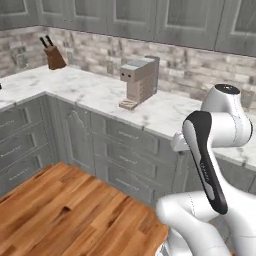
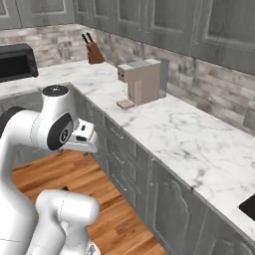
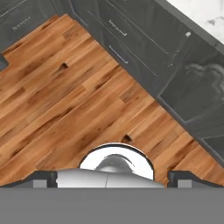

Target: Navigate to the coffee machine.

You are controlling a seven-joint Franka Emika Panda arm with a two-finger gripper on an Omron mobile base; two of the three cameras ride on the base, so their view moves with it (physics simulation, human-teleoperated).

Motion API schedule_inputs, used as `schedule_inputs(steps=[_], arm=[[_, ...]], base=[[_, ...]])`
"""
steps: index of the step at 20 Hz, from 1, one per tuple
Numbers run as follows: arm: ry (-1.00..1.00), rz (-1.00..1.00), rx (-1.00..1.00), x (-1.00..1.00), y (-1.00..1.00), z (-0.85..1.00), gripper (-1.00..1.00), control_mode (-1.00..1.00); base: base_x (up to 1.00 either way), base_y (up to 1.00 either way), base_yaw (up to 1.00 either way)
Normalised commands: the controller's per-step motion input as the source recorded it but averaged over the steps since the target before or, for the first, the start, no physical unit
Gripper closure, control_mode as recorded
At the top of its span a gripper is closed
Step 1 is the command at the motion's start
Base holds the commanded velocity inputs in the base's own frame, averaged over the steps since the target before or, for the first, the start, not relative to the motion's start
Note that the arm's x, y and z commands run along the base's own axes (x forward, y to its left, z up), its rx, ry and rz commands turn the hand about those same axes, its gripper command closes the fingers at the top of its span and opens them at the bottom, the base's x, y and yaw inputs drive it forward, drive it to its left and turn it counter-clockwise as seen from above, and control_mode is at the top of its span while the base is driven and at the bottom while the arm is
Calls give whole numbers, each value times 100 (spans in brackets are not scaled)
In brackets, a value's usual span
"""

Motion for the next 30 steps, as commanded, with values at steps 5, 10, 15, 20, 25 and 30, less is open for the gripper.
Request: schedule_inputs(steps=[5, 10, 15, 20, 25, 30], arm=[[0, 0, 0, 0, 0, 0, -100, 100], [0, 0, 0, 0, 0, 0, -100, 100], [0, 0, 0, 0, 0, 0, -100, 100], [0, 0, 0, 0, 0, 0, -100, 100], [0, 0, 0, 0, 0, 0, -100, 100], [0, 0, 0, 0, 0, 0, -100, 100]], base=[[86, 44, -22], [79, 31, -26], [76, 25, -31], [77, 28, -32], [70, 30, -32], [58, 31, -33]])
